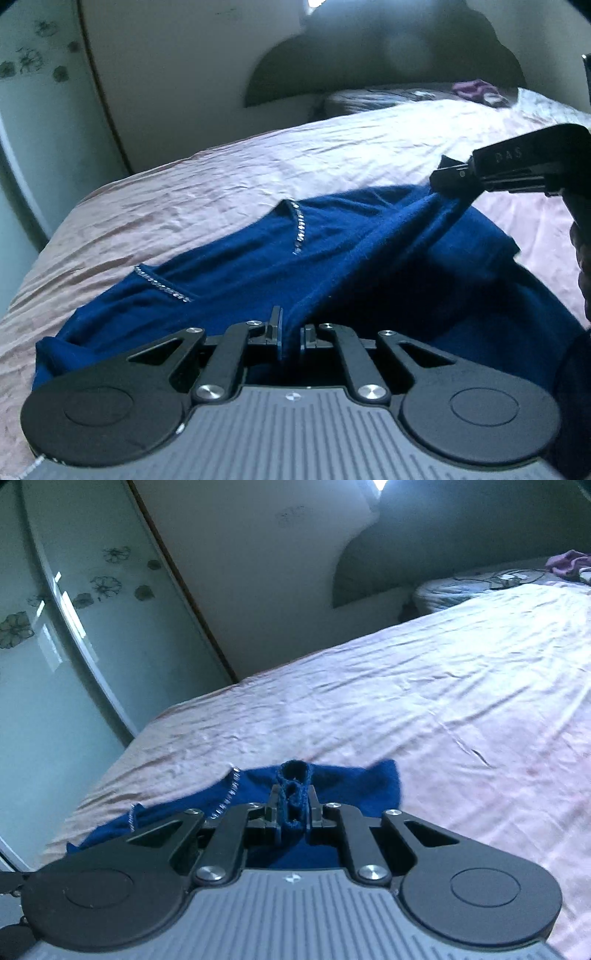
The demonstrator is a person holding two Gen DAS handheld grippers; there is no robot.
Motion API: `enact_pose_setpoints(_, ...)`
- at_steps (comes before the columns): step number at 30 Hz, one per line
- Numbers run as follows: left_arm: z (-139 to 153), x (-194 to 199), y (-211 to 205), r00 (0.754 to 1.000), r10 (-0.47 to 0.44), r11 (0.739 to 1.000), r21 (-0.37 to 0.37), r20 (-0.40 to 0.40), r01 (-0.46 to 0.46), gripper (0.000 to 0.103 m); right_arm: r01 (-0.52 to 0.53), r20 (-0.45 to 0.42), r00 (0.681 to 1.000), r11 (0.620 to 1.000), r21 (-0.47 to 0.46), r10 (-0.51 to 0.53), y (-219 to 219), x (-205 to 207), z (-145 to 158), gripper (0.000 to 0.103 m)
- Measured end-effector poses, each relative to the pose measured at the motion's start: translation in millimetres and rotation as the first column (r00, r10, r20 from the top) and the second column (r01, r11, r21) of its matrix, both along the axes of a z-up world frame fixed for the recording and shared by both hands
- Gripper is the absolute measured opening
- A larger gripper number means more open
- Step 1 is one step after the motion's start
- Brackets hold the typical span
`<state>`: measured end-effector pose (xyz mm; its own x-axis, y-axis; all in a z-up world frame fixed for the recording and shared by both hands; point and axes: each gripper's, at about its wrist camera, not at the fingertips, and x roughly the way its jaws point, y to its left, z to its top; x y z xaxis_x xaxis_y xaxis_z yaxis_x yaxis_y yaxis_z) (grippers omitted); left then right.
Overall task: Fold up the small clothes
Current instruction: 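Carry the cuff across the sweater body with the right tool, then lay the sleeve on the sweater body and open the right tool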
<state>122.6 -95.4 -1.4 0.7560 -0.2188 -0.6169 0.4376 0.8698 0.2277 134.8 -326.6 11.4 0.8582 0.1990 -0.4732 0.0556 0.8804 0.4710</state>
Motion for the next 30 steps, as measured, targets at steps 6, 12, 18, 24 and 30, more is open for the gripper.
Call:
enact_pose_setpoints(6, -1.6, -12.0, 5.4, 0.999, -0.029, 0.999, 0.045, 0.013, 0.029, 0.039, 0.029, -0.025, 0.999, 0.999, 0.017, -0.028, -9.5, 2.5, -13.4, 0.011)
enact_pose_setpoints(12, 9.5, -43.9, 51.1, 0.991, 0.002, 0.997, 0.075, 0.135, -0.012, 0.072, 0.025, -0.049, 0.998, 1.000, 0.004, -0.025, -14.0, 3.9, -19.2, 0.018)
enact_pose_setpoints(18, 6.9, -61.7, 119.9, 0.956, 0.147, 0.970, 0.150, 0.254, -0.189, 0.080, 0.147, 0.036, 0.989, 0.980, -0.132, -0.144, -11.6, -18.4, 6.2, 0.066)
enact_pose_setpoints(24, 1.3, -46.1, 159.0, 0.946, 0.249, 0.948, 0.145, 0.209, -0.282, 0.080, -0.206, 0.022, 0.976, 0.954, -0.217, 0.215, 50.7, -15.8, 21.5, 0.066)
enact_pose_setpoints(30, -10.7, -48.9, 152.3, 0.949, 0.179, 0.945, 0.222, 0.260, -0.240, 0.080, -0.334, -0.100, 0.943, 0.899, -0.285, 0.319, 86.5, -7.9, 8.1, 0.072)
